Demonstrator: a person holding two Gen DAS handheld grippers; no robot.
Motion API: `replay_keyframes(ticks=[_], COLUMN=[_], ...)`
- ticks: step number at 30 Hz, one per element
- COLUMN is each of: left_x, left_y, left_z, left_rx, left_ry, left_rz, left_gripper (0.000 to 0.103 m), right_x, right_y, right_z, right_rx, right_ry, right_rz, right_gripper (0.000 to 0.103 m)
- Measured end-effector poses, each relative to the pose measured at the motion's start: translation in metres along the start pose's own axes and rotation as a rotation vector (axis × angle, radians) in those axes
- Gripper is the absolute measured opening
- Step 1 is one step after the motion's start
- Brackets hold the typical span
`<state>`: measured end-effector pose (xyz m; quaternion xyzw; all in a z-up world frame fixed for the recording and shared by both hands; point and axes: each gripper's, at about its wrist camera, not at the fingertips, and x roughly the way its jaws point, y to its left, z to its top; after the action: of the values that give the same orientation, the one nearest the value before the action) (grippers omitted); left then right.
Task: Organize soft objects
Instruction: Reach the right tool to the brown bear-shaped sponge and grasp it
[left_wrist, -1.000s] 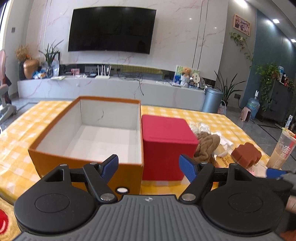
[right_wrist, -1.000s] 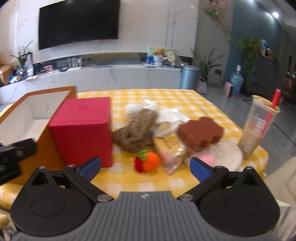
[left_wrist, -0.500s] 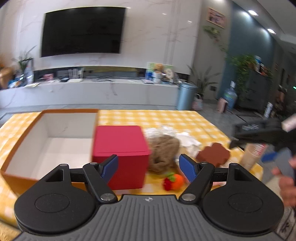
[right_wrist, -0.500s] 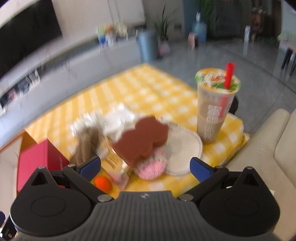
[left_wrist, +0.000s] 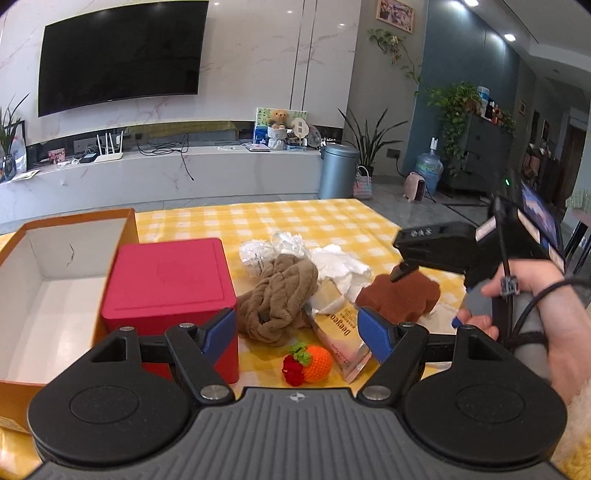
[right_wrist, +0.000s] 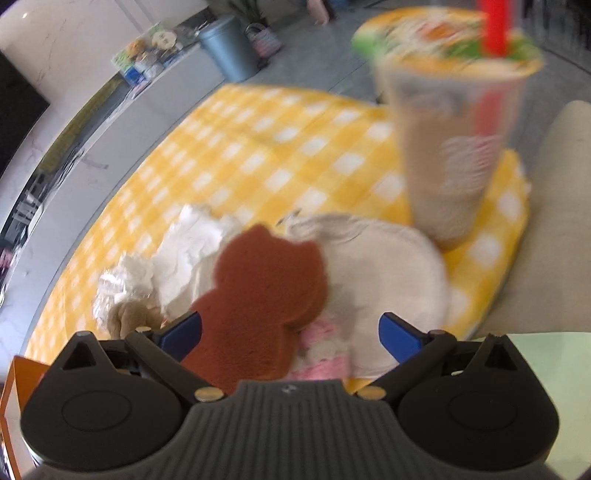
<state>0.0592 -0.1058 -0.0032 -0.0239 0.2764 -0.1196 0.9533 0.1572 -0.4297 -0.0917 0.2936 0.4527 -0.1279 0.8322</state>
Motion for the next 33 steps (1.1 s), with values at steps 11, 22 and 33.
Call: replay_keyframes(ticks=[11, 22, 33], left_x=[0.024, 0.044, 0.052], left_y=[0.002, 0.001, 0.008], left_z=[-0.013, -0.008, -0.007], left_rx=[-0.026, -0.070, -0.084], left_ry=[0.043, 0.086, 0.113], left_rz=[-0.036, -0.043, 0.024], left_gripper=[0.088, 0.088, 0.088], right_x=[0.009, -0.006, -0.013], right_y=[0.025, 0.042, 0.029], right_z=[-0.002, -0.012, -0.007], right_rx=[-0.066, -0.266, -0.254], right_ry=[-0.014, -0.137, -0.125], right_rz=[-0.016, -0.106, 0.010], right_gripper=[0.100, 0.052, 0.038])
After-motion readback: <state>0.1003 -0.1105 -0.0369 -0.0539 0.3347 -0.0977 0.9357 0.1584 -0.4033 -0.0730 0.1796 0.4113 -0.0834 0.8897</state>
